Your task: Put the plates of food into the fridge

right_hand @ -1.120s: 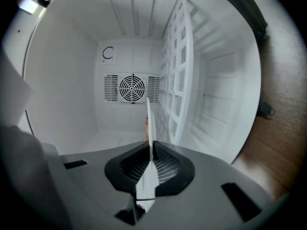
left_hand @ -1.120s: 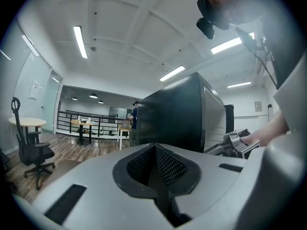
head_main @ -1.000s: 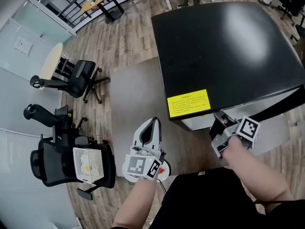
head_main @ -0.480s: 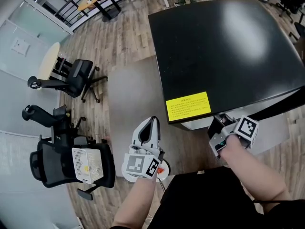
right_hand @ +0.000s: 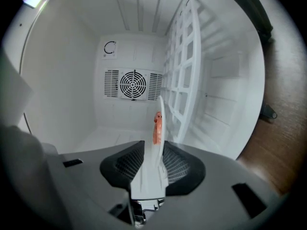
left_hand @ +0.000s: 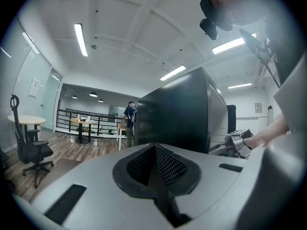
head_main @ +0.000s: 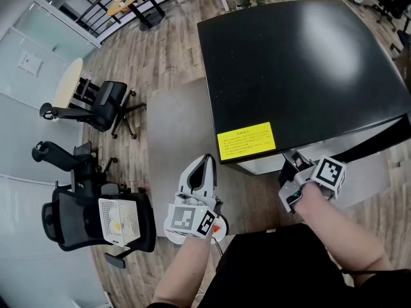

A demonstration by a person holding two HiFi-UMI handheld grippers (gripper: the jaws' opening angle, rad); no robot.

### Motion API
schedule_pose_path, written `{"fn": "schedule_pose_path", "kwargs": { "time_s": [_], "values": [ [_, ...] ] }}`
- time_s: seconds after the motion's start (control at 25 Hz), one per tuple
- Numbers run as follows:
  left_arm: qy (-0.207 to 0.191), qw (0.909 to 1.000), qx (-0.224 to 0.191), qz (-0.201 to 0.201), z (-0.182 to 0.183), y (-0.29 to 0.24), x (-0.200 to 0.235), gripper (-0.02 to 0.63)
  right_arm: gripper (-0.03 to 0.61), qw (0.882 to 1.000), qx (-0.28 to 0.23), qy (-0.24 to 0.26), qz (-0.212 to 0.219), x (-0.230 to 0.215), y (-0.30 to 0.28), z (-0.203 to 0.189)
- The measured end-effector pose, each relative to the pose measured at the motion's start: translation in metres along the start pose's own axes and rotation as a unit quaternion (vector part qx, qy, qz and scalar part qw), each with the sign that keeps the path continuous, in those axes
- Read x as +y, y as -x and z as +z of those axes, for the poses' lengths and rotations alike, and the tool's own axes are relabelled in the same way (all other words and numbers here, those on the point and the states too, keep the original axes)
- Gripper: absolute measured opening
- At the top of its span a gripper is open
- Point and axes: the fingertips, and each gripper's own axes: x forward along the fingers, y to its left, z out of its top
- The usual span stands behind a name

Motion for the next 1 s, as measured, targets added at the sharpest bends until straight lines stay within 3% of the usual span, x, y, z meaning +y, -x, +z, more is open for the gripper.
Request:
{"fn": "schedule_pose_path", "kwargs": {
  "time_s": [0.44,1.0],
  "values": [
    [-0.012,0.9999,-0.005,0.007,0.010,0.018,-0.026,0.003,0.246,0.999,0.028,0.025,-0.003,0.006,0.017,-0.007],
    [-0.019,0.9986,-0.010,0.049,0.017,0.058,-0.048,0.003,0.253,0.998,0.043,0.041,0.018,0.008,0.046,-0.013]
  ]
}}
